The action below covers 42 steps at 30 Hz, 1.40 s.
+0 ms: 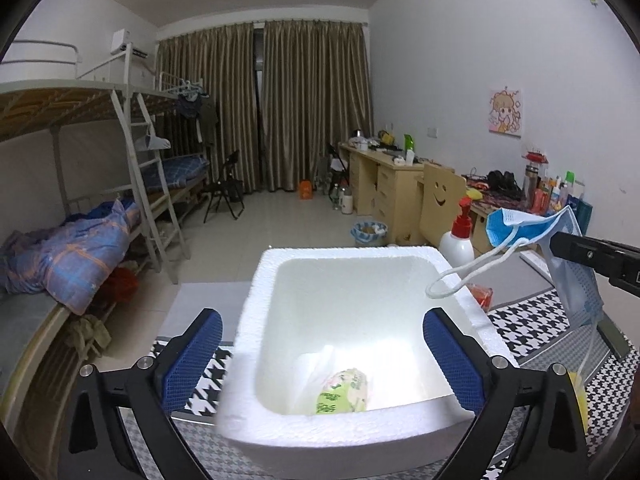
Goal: Organize soft objects
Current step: 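Lower the green tissue pack into the box and open the left gripper, then move the right gripper with the face mask over the box and lower it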
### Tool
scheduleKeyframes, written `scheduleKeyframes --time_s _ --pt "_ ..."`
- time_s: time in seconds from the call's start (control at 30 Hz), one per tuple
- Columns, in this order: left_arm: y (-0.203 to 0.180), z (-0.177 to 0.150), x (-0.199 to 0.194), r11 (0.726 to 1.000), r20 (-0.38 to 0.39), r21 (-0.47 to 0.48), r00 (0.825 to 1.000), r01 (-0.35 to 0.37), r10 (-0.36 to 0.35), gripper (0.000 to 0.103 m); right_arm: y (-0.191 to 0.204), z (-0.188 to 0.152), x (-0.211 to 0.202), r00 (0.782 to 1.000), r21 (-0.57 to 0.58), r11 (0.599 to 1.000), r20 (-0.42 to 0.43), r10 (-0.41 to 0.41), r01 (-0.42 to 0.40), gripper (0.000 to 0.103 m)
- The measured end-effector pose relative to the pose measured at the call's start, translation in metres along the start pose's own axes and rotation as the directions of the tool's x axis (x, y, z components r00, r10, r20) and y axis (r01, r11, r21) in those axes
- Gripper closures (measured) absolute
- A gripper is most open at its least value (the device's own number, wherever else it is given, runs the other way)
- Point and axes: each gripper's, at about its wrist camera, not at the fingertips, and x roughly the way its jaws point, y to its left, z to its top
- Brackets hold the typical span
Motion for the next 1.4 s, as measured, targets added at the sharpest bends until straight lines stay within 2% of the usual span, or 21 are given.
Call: scheduleKeyframes --time_s 0.6,1.4 --pt "0.023 -0.003 -0.029 0.997 0.037 -0.035 0.997 -0.072 0.074 0.001 0.025 0.008 0.007 0.998 -0.038 0.997 -0.001 0.061 -0.061 0.086" --pt "0.056 -0.015 -0.049 0.985 0.055 -0.066 0.985 -0.162 0.166 0.001 0.063 0.015 0.035 0.991 -0.115 0.985 -0.058 0.121 -0.127 0.086"
